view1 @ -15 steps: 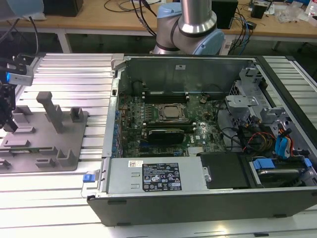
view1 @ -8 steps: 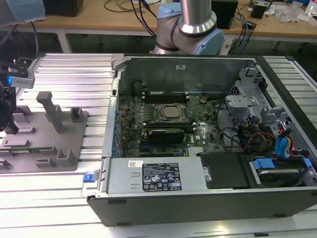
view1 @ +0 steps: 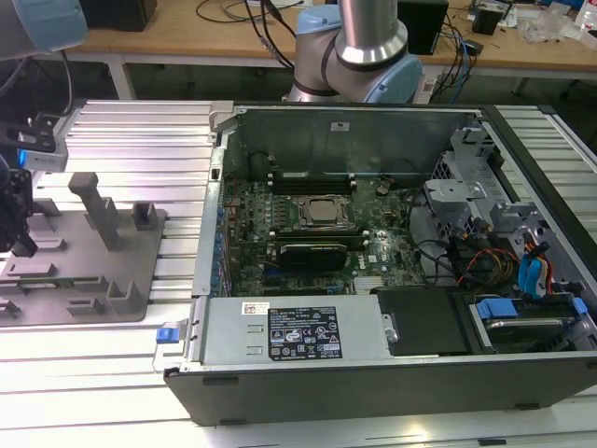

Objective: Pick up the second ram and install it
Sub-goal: 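Pick up the second ram and move it above second insertion slot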

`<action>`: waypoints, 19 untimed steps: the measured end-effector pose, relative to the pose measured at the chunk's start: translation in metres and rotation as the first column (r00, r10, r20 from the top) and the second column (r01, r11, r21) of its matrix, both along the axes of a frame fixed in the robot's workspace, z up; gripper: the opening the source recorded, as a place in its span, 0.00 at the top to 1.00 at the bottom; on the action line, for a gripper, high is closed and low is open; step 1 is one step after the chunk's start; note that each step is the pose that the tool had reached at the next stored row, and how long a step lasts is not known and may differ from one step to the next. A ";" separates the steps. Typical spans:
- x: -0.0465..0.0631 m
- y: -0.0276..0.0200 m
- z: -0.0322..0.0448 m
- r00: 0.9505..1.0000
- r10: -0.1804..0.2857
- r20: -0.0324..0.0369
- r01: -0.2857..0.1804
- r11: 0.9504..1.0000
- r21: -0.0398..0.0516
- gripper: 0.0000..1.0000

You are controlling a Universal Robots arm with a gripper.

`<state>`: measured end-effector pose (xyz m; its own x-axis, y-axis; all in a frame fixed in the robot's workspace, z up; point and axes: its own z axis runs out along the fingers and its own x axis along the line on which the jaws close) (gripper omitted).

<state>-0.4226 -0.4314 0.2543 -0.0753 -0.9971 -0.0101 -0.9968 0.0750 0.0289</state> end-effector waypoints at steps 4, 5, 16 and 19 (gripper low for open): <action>-0.001 0.0000 -0.0023 1.000 0.003 0.000 -0.003 1.000 0.000 0.92; -0.001 0.0000 -0.0029 1.000 0.004 0.000 -0.004 1.000 0.000 0.92; -0.001 0.0000 -0.0041 1.000 0.007 0.000 -0.007 1.000 0.000 0.66; -0.001 -0.0010 -0.0069 0.999 0.033 0.000 -0.033 0.999 0.000 0.60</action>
